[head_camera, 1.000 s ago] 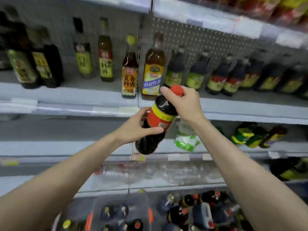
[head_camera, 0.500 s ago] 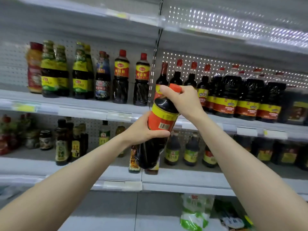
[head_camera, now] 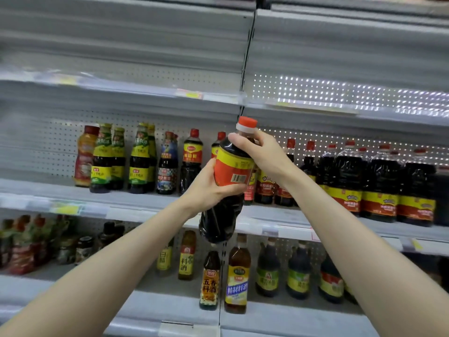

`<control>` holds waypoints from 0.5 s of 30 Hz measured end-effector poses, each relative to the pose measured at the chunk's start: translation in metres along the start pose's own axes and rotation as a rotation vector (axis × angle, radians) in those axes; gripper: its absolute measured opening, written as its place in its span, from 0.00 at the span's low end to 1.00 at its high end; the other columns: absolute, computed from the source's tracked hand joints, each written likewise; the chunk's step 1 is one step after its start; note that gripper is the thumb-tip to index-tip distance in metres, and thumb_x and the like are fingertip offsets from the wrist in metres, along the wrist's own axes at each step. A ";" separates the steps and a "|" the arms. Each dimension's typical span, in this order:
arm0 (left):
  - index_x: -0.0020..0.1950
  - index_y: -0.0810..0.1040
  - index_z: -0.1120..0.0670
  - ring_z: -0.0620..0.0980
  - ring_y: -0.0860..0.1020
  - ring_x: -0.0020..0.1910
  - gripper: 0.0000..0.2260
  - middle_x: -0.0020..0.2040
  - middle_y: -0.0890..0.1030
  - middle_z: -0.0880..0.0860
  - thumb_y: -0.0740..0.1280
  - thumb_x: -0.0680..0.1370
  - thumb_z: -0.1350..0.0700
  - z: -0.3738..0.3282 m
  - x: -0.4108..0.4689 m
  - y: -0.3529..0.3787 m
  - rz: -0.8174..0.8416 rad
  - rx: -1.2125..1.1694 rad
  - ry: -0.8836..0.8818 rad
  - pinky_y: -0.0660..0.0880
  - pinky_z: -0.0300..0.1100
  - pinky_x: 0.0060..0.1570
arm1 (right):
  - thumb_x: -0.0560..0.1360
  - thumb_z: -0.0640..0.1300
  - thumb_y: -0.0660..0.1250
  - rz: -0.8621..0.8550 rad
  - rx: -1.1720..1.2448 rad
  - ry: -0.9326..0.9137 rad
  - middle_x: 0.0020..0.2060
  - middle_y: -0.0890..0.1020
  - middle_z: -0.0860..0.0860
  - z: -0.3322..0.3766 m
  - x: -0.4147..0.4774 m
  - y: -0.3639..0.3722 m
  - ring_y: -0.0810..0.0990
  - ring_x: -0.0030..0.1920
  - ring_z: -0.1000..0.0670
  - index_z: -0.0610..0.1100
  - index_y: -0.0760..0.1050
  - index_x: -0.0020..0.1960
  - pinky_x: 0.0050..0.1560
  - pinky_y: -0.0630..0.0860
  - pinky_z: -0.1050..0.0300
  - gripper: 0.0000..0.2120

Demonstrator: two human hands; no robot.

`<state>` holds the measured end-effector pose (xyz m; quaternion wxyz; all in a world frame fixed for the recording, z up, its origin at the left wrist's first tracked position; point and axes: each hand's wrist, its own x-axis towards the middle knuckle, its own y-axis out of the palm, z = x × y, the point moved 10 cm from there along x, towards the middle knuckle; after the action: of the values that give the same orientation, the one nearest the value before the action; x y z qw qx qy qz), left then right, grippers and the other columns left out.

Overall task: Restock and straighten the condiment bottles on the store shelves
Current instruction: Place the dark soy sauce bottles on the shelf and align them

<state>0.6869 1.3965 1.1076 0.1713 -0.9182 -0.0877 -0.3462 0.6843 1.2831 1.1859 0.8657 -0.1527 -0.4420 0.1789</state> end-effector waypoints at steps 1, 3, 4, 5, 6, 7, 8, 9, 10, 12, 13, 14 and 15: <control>0.66 0.69 0.53 0.45 0.80 0.55 0.31 0.57 0.81 0.50 0.78 0.68 0.53 0.000 0.005 -0.004 -0.010 -0.007 0.008 0.76 0.41 0.56 | 0.75 0.57 0.68 0.014 0.016 0.006 0.52 0.83 0.55 -0.002 0.005 0.004 0.81 0.53 0.55 0.52 0.77 0.58 0.54 0.77 0.56 0.14; 0.66 0.69 0.53 0.45 0.80 0.55 0.31 0.57 0.81 0.50 0.78 0.68 0.52 0.001 0.015 -0.010 -0.021 -0.013 0.019 0.77 0.41 0.56 | 0.76 0.56 0.68 0.013 0.072 0.014 0.55 0.81 0.55 -0.005 0.014 0.008 0.80 0.54 0.56 0.51 0.75 0.62 0.54 0.76 0.57 0.17; 0.66 0.69 0.53 0.44 0.80 0.55 0.31 0.57 0.80 0.50 0.78 0.68 0.52 0.002 0.021 -0.014 -0.027 -0.010 0.023 0.77 0.40 0.55 | 0.76 0.55 0.68 -0.005 0.098 0.010 0.55 0.81 0.55 -0.006 0.019 0.010 0.80 0.54 0.57 0.51 0.74 0.63 0.52 0.76 0.59 0.18; 0.66 0.69 0.53 0.44 0.80 0.55 0.31 0.57 0.80 0.49 0.78 0.68 0.51 0.003 0.026 -0.018 -0.034 -0.008 0.027 0.76 0.40 0.55 | 0.76 0.54 0.68 -0.022 0.119 0.005 0.56 0.80 0.55 -0.007 0.024 0.011 0.79 0.54 0.58 0.51 0.73 0.63 0.50 0.75 0.62 0.18; 0.66 0.69 0.52 0.45 0.80 0.55 0.31 0.57 0.80 0.49 0.78 0.67 0.50 0.007 0.033 -0.023 -0.047 -0.010 0.027 0.76 0.40 0.55 | 0.76 0.53 0.69 -0.036 0.132 -0.001 0.56 0.80 0.55 -0.008 0.030 0.013 0.79 0.54 0.59 0.51 0.73 0.62 0.49 0.75 0.64 0.17; 0.66 0.69 0.52 0.45 0.80 0.55 0.31 0.58 0.80 0.50 0.78 0.67 0.49 0.012 0.041 -0.029 -0.059 -0.013 0.030 0.76 0.41 0.55 | 0.76 0.52 0.69 -0.047 0.140 -0.008 0.55 0.80 0.55 -0.010 0.038 0.017 0.79 0.53 0.60 0.50 0.73 0.62 0.47 0.74 0.67 0.16; 0.66 0.69 0.52 0.45 0.80 0.56 0.31 0.58 0.80 0.50 0.78 0.67 0.49 0.016 0.048 -0.034 -0.064 -0.017 0.034 0.77 0.42 0.56 | 0.76 0.51 0.69 -0.055 0.145 -0.015 0.54 0.80 0.55 -0.012 0.045 0.020 0.79 0.52 0.61 0.50 0.73 0.62 0.46 0.75 0.68 0.16; 0.66 0.69 0.53 0.45 0.80 0.56 0.31 0.58 0.80 0.50 0.79 0.67 0.49 0.020 0.052 -0.035 -0.067 -0.024 0.032 0.77 0.42 0.56 | 0.76 0.50 0.69 -0.058 0.141 -0.022 0.54 0.81 0.54 -0.013 0.049 0.021 0.79 0.52 0.60 0.49 0.73 0.62 0.46 0.75 0.69 0.16; 0.66 0.70 0.53 0.45 0.80 0.56 0.31 0.58 0.80 0.50 0.79 0.67 0.49 0.025 0.059 -0.039 -0.063 -0.031 0.033 0.77 0.41 0.55 | 0.76 0.50 0.69 -0.065 0.129 -0.033 0.54 0.81 0.54 -0.015 0.055 0.024 0.80 0.52 0.60 0.48 0.74 0.63 0.47 0.75 0.69 0.17; 0.66 0.69 0.53 0.44 0.80 0.56 0.31 0.58 0.80 0.49 0.78 0.68 0.50 0.034 0.070 -0.042 -0.050 -0.043 0.039 0.76 0.39 0.54 | 0.76 0.49 0.68 -0.084 0.099 -0.057 0.54 0.81 0.54 -0.020 0.067 0.026 0.80 0.51 0.62 0.47 0.74 0.63 0.47 0.75 0.70 0.17; 0.66 0.69 0.53 0.44 0.80 0.56 0.31 0.58 0.80 0.49 0.78 0.68 0.50 0.039 0.076 -0.045 -0.045 -0.052 0.039 0.76 0.38 0.53 | 0.77 0.49 0.68 -0.094 0.087 -0.066 0.54 0.82 0.55 -0.024 0.073 0.028 0.80 0.50 0.63 0.47 0.75 0.63 0.46 0.75 0.71 0.16; 0.66 0.69 0.53 0.44 0.80 0.56 0.31 0.58 0.80 0.49 0.78 0.68 0.51 0.046 0.083 -0.047 -0.043 -0.060 0.039 0.76 0.37 0.53 | 0.77 0.48 0.68 -0.102 0.077 -0.071 0.53 0.82 0.55 -0.028 0.080 0.030 0.80 0.49 0.64 0.47 0.76 0.62 0.46 0.75 0.71 0.15; 0.66 0.69 0.53 0.44 0.80 0.56 0.31 0.58 0.80 0.49 0.78 0.68 0.51 0.052 0.090 -0.049 -0.039 -0.071 0.043 0.77 0.38 0.54 | 0.77 0.48 0.68 -0.107 0.070 -0.073 0.52 0.82 0.56 -0.033 0.087 0.032 0.80 0.48 0.65 0.48 0.76 0.61 0.46 0.75 0.72 0.14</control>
<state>0.7720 1.4651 1.1439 0.1338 -0.9141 -0.0896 -0.3722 0.7527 1.3466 1.2157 0.8622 -0.0922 -0.4741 0.1531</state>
